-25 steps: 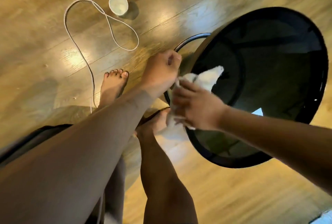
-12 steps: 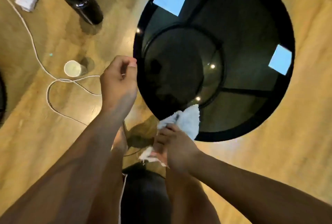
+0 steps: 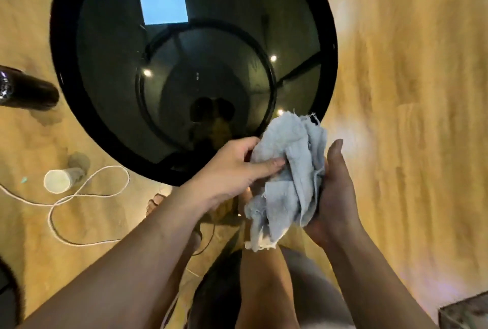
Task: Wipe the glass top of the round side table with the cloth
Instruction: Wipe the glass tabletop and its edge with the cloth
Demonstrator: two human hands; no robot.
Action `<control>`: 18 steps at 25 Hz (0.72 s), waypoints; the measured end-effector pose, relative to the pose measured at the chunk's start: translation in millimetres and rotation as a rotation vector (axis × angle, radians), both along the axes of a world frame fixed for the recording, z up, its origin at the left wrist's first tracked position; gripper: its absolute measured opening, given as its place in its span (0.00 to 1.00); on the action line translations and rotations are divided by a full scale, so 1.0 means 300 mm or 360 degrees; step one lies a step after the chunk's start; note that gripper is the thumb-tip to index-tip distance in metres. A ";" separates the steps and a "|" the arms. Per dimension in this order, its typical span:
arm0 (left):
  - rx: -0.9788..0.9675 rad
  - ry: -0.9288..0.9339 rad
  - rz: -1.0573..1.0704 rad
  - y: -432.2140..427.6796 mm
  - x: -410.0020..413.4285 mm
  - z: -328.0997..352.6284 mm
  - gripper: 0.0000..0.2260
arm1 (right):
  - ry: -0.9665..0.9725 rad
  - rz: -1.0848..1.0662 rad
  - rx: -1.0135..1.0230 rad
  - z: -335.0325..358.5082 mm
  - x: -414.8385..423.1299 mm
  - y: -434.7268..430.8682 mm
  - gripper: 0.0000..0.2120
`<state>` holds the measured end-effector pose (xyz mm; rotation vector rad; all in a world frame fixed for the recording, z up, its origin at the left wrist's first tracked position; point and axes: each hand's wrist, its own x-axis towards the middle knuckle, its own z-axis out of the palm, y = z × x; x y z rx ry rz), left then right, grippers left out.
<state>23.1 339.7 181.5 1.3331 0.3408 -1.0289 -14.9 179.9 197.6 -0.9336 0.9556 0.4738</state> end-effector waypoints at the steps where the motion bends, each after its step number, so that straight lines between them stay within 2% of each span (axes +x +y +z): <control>1: 0.0093 -0.0095 -0.0051 -0.011 -0.001 0.002 0.10 | -0.0090 0.0058 -0.0147 -0.001 -0.020 -0.010 0.29; 3: 0.0131 -0.0241 -0.0129 -0.035 -0.002 0.011 0.07 | -0.0223 0.0208 -0.0542 -0.012 -0.049 -0.040 0.28; 5: 0.0040 -0.0296 -0.0263 -0.060 -0.003 0.024 0.11 | -0.0339 0.0346 -0.0657 -0.009 -0.052 -0.054 0.27; 7: 0.0006 -0.0319 -0.0384 -0.071 -0.003 0.035 0.16 | -0.0438 0.0678 -0.0948 -0.002 -0.012 -0.063 0.17; 8: 0.0107 -0.0405 -0.0396 -0.069 0.004 0.027 0.17 | -0.0490 0.0834 -0.1187 -0.007 0.037 -0.080 0.11; 9: 0.0358 -0.0593 -0.0429 -0.057 0.019 0.004 0.18 | -0.0552 0.1000 -0.1520 -0.018 0.100 -0.101 0.08; 11: 0.1136 -0.1045 -0.0799 -0.019 0.052 -0.058 0.25 | -0.0708 0.1360 -0.2157 -0.079 0.280 -0.147 0.12; 12: 0.1434 -0.1163 -0.1065 -0.005 0.063 -0.080 0.28 | -0.0765 0.1552 -0.2347 -0.116 0.385 -0.156 0.15; 13: 0.1599 -0.1205 -0.1265 0.002 0.065 -0.101 0.30 | -0.0813 0.1750 -0.2505 -0.152 0.476 -0.155 0.16; 16: 0.1760 -0.1313 -0.1457 -0.005 0.039 -0.137 0.30 | -0.0967 0.2035 -0.2685 -0.250 0.575 -0.154 0.18; 18: 0.1790 -0.1341 -0.1479 -0.006 0.029 -0.145 0.31 | -0.1141 0.2138 -0.2630 -0.281 0.471 -0.155 0.18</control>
